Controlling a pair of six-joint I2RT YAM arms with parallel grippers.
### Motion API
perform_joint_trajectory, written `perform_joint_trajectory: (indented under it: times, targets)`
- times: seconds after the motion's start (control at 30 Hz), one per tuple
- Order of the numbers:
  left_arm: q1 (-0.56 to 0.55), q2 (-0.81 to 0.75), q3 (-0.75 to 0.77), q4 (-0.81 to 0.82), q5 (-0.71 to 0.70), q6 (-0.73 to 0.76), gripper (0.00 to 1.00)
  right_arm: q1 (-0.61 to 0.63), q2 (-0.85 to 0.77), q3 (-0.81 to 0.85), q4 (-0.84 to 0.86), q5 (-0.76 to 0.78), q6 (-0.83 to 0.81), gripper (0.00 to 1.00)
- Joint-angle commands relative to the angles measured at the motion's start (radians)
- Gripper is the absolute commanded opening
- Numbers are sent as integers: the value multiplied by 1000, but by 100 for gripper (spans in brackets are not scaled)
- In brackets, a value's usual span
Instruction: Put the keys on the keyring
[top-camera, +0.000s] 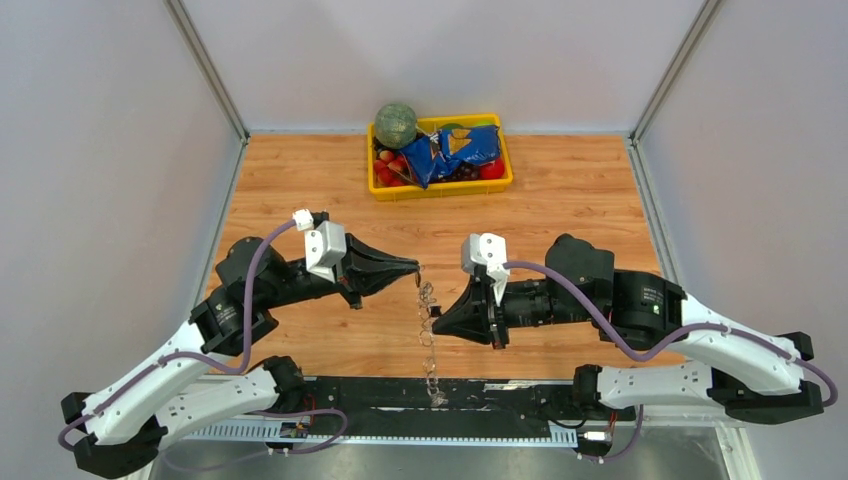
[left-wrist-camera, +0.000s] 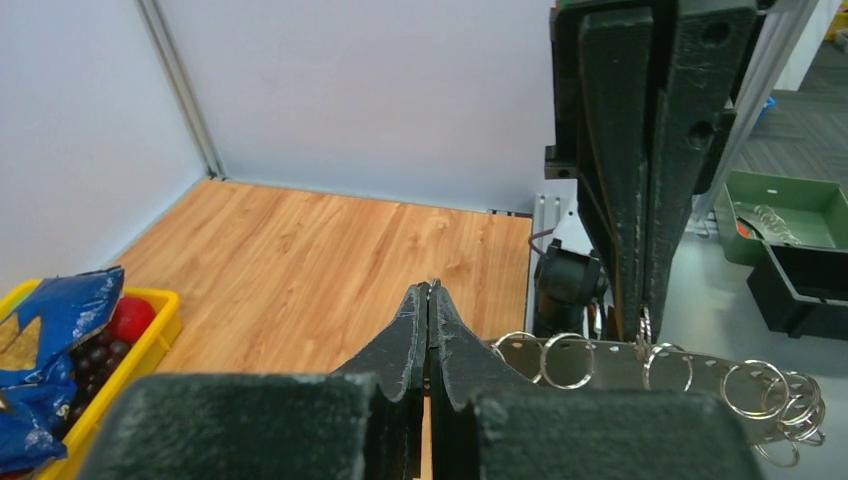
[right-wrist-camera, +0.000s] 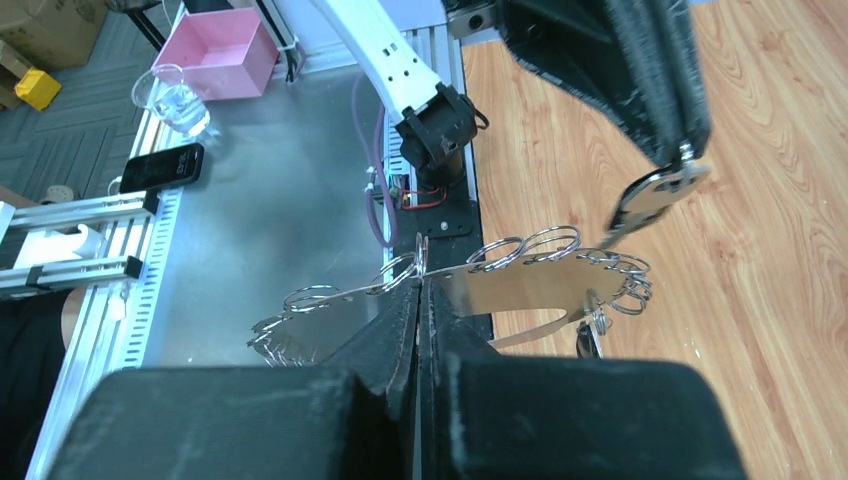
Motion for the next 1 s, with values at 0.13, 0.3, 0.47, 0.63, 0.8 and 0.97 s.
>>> perform_joint_trajectory:
  times: [0.13, 0.3, 0.47, 0.63, 0.8, 0.97]
  targets:
    - [-4, -45, 34, -62, 83, 25, 0, -5, 44, 94, 107, 37, 35, 0]
    - [-4, -77, 54, -113, 88, 42, 0, -13, 67, 117, 107, 48, 32, 0]
    - [-4, -104, 70, -143, 104, 48, 0, -19, 89, 132, 108, 56, 32, 0]
    - [-4, -120, 69, -137, 140, 41, 0, -31, 106, 138, 120, 41, 31, 0]
    - [-3, -119, 70, -141, 170, 39, 0, -33, 116, 147, 135, 20, 37, 0]
    - [-3, -120, 72, -156, 185, 53, 0, -33, 126, 159, 140, -13, 35, 0]
